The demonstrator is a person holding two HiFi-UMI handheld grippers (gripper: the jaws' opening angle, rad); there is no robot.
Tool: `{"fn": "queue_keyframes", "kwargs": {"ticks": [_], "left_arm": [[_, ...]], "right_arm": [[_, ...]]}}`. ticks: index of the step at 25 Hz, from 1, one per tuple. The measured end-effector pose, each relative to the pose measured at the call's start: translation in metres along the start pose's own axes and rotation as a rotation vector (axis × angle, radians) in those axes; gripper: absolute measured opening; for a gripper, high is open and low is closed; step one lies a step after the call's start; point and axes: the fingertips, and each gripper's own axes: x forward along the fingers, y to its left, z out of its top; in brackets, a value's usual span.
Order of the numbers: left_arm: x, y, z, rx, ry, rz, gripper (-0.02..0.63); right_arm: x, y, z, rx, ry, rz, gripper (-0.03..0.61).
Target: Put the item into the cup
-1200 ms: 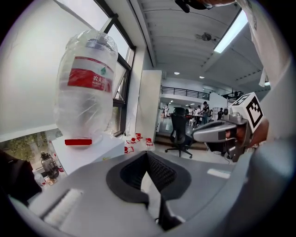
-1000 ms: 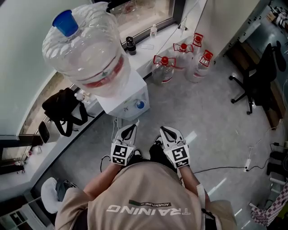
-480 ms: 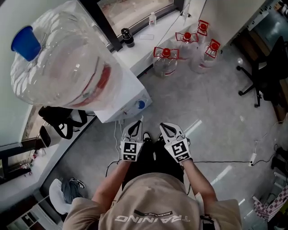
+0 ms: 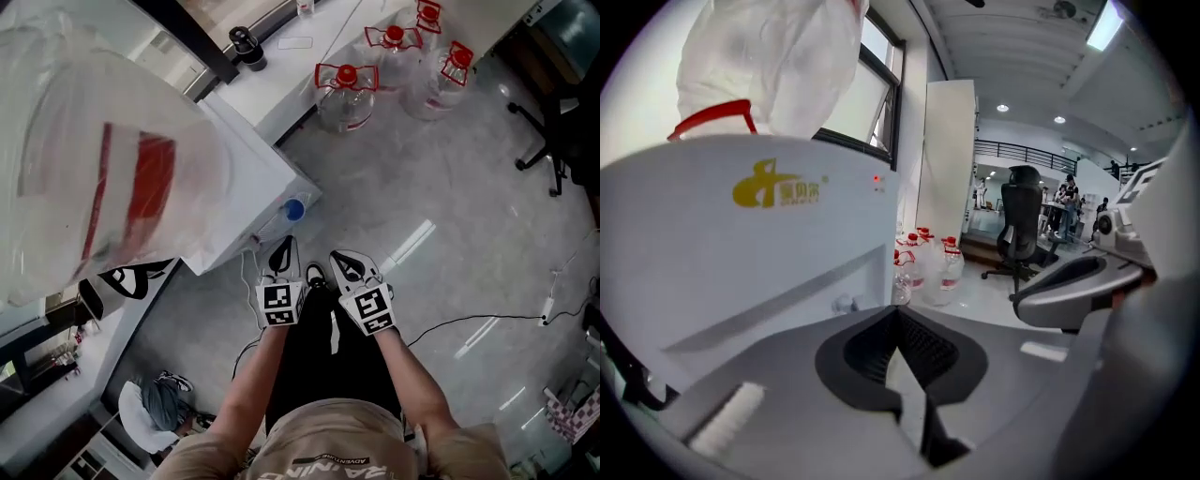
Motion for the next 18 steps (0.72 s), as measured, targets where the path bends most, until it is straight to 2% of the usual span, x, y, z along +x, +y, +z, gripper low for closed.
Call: {"fn": "queue_keyframes", "kwargs": {"ticks": [6, 10, 13, 18], "left_arm": [[0.04, 0.014, -0.037, 0.017, 0.021, 0.01, 0.008], [0.058, 0.022, -0.052, 0.006, 0.022, 0.027, 0.008], [0.07, 0.025, -0.059, -0.012, 0.019, 0.033, 0.008], [0.086, 0.031, -0.062, -0.009, 0.013, 0.025, 0.008]], "right_arm": [[0.027, 0.007, -0.042, 0.071, 0.019, 0.036, 0.012], [0.039, -0.007, -0.058, 0.096, 0.013, -0.018, 0.012], [0.055, -0.021, -0.056, 0.087, 0.01, -0.059, 0.012], [0.083, -0.029, -0.037, 0.032, -0.008, -0.031, 0.012]]}}
